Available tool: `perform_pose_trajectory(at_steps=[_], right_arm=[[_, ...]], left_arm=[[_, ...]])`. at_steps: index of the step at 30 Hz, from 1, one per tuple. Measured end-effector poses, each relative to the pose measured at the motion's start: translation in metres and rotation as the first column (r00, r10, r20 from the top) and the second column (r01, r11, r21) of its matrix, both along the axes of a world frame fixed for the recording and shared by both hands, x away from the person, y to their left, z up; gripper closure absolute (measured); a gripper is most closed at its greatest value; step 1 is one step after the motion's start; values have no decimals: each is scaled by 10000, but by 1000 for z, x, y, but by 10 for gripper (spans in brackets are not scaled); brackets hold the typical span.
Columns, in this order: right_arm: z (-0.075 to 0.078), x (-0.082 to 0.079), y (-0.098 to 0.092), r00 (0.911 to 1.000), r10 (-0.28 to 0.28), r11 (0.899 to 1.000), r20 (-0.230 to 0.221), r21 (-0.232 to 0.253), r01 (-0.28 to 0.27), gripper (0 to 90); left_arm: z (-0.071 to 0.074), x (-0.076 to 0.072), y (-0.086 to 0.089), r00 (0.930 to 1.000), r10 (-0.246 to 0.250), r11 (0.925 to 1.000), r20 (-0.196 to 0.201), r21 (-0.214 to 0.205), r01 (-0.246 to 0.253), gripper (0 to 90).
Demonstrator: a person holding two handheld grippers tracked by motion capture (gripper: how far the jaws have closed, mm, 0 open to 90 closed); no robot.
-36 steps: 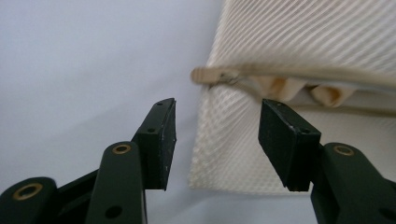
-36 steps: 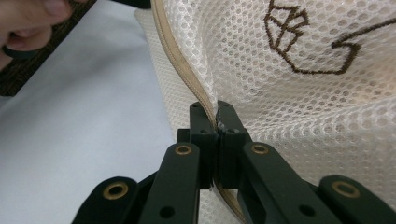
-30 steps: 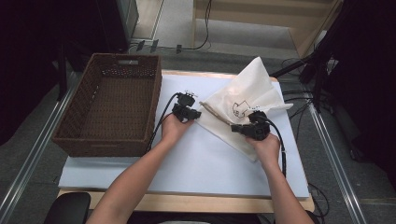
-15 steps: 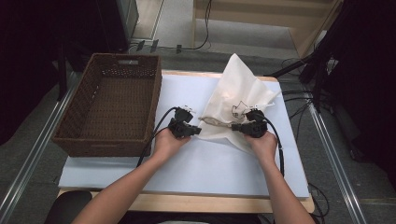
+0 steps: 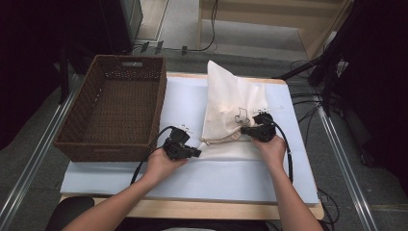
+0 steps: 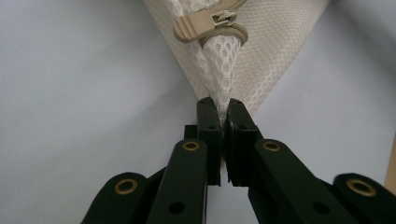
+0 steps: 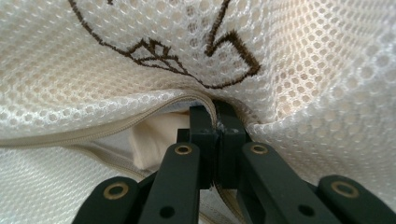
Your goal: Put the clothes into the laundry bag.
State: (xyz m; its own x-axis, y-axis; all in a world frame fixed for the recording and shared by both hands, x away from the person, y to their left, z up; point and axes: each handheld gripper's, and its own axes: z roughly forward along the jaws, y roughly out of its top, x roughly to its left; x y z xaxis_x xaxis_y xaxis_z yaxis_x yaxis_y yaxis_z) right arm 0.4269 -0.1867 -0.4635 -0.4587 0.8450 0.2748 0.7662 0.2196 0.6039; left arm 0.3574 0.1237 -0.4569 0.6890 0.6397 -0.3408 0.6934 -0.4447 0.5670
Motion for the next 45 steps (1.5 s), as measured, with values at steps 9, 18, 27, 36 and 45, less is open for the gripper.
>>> perform_pose_trajectory(at_steps=[9,18,27,36,45], right_arm=[[11,-22,-3,9985,538,9984,-18,162,-538,890],[19,-48,-13,9895,1343,9909,531,16,-1346,766],[24,-72,-23,9755,1896,9801,1119,374,-1948,436],[33,-78,-8,9719,2120,9730,1023,712,-2197,234],[47,-85,-6,9646,2192,9722,1469,508,-2287,229]], left_arm=[[-3,-1,0,9998,194,9998,87,-61,-193,841],[-2,-3,2,9995,293,9995,125,-97,-291,804],[0,-5,2,9998,174,9994,104,-293,-171,740],[16,-14,3,9978,-55,9981,658,-615,95,527],[33,-20,10,9947,-451,9930,928,-1044,548,385]])
